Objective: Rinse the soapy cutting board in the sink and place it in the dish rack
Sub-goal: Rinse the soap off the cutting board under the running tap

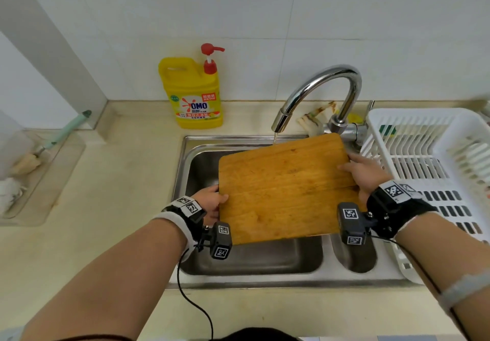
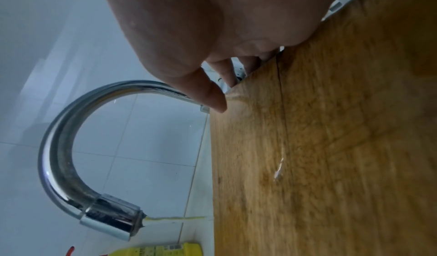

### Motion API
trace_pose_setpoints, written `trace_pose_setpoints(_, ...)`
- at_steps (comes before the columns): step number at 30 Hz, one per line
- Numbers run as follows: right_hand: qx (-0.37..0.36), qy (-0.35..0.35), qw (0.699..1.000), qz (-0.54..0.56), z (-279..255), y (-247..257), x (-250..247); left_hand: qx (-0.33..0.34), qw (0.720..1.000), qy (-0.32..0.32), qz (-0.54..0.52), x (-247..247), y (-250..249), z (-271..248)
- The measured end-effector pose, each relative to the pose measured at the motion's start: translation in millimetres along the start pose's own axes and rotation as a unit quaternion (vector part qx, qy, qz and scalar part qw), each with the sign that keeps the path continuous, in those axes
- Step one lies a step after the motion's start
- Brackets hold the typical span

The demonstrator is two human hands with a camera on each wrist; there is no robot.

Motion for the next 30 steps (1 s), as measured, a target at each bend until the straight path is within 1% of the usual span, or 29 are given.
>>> trace_pose_setpoints(2,0.024,0.019,0.999,0.015,4.9,-7.5,8.1,0.021,0.999,-0.027,0.014,-13.8,-3.2,0.5)
trace_pose_setpoints(5,0.051,0.041,0.997,0.037,-16.0,3.6,18.8,0.057,0.996,-0.063,0.037,-34.7,-10.3,-6.6)
trace_pose_setpoints(9,0.063,0.075,0.994,0.045,-27.1,11.6,40.9,0.088,0.988,-0.116,0.05,-65.6,-19.1,-21.1)
trace_pose_setpoints(12,0.067,0.106,0.99,0.06,-31.9,18.3,59.8,0.096,0.983,-0.155,0.032,-86.6,-19.8,-32.6)
trace_pose_setpoints(13,0.069,0.106,0.99,0.062,-31.3,17.6,63.9,0.096,0.982,-0.16,0.028,-90.2,-20.8,-34.4)
trace_pose_setpoints(17,0.076,0.144,0.984,0.075,-43.4,26.0,83.1,0.076,0.978,-0.193,0.021,-110.2,-17.0,-46.4)
trace_pose_setpoints(18,0.076,0.144,0.984,0.073,-43.2,26.3,86.1,0.075,0.977,-0.199,0.018,-112.1,-17.5,-49.5)
trace_pose_setpoints(21,0.073,0.138,0.985,0.076,-47.3,28.4,93.4,0.074,0.974,-0.215,0.011,-120.5,-15.0,-52.6)
trace_pose_setpoints(25,0.052,0.136,0.987,0.072,-49.9,30.4,94.2,0.06,0.974,-0.218,0.016,-117.2,-11.6,-53.3)
trace_pose_setpoints(27,0.048,0.125,0.988,0.073,-48.1,31.0,86.1,0.057,0.976,-0.209,0.016,-106.8,-11.4,-49.2)
trace_pose_setpoints(29,0.028,0.113,0.992,0.057,-46.5,33.8,74.4,0.063,0.979,-0.194,0.013,-95.1,-11.5,-42.7)
trace_pose_setpoints(30,0.018,0.104,0.993,0.046,-40.7,32.7,68.1,0.066,0.982,-0.176,0.01,-87.8,-11.3,-34.6)
Point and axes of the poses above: each hand's wrist, its own z-axis towards the middle knuckle, its own x-axis out of the palm, y = z × x, the point moved 3 cm from there along z, towards the middle knuckle, and after that the axes turned 13 degrees about -y, right-handed, at the moved point
